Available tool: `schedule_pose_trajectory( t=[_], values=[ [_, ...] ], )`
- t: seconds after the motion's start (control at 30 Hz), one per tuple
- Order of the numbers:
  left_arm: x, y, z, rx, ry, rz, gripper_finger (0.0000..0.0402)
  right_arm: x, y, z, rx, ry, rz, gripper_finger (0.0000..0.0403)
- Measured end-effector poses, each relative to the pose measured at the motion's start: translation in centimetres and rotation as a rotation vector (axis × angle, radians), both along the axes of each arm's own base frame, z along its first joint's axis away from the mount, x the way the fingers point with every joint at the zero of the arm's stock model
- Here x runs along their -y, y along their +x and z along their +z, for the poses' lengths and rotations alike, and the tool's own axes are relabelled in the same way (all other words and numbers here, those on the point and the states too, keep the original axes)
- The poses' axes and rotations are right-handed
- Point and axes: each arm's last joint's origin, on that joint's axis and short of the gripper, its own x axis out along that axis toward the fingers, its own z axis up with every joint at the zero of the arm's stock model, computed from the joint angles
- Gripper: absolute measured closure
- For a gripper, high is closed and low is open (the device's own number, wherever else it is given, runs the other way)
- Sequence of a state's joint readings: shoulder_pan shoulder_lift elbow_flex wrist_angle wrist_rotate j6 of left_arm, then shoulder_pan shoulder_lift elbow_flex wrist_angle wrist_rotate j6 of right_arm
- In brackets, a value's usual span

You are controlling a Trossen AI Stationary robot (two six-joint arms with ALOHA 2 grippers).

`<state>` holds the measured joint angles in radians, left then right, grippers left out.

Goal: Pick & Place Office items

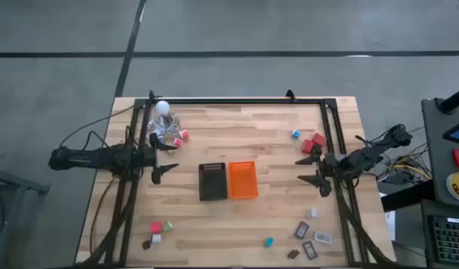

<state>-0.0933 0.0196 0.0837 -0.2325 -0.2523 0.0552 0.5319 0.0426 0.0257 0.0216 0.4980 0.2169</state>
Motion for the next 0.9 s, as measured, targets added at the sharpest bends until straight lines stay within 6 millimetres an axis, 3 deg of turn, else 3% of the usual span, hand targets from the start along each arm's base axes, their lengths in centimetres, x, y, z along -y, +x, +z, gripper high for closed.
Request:
schedule_pose_trajectory(
  t=[0.9],
  values=[
    [0.0,0.0,0.0,0.0,0.0,0.0,0.0092,0.0,0.0,-0.01,-0.001,0.0,0.0,0.0141]
  ],
)
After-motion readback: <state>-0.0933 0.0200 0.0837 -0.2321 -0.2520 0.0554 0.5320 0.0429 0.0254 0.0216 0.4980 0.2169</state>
